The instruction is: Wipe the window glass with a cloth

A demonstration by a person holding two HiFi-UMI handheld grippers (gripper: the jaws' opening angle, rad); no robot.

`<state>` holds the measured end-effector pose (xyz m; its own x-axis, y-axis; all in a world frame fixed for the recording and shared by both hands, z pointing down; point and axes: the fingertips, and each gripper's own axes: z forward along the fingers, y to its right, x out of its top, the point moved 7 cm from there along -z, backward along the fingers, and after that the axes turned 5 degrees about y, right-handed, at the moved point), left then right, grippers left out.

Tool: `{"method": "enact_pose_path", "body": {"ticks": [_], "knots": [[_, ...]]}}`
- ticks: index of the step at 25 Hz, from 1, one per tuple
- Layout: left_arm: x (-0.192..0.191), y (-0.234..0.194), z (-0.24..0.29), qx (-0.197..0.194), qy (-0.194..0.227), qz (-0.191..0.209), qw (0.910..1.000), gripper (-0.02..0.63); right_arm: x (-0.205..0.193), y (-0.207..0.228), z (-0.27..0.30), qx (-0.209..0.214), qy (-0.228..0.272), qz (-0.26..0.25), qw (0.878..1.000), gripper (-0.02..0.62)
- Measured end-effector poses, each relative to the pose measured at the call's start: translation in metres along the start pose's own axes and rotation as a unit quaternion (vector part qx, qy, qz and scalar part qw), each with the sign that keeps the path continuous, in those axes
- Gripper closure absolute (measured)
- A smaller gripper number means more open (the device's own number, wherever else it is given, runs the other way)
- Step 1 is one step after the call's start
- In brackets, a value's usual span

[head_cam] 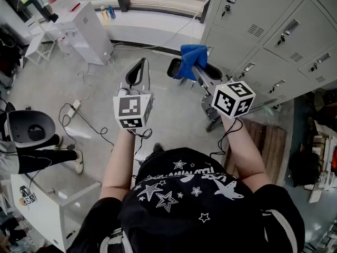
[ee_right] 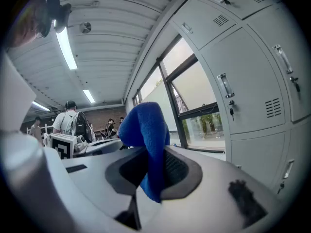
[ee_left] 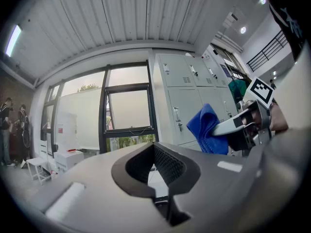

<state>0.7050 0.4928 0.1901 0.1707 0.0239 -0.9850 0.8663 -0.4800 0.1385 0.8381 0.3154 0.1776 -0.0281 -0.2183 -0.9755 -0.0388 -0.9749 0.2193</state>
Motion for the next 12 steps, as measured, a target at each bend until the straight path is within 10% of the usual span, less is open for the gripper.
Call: {"method": "enact_pose_path", "body": {"ticks": [12], "knots": [[-0.008, -0.041, -0.006, 0.001, 0.006, -0.015, 0.9999, 0.603, -0.016, -0.012, 0.037, -0.007, -0.026, -0.001, 1.0, 0.525]]}}
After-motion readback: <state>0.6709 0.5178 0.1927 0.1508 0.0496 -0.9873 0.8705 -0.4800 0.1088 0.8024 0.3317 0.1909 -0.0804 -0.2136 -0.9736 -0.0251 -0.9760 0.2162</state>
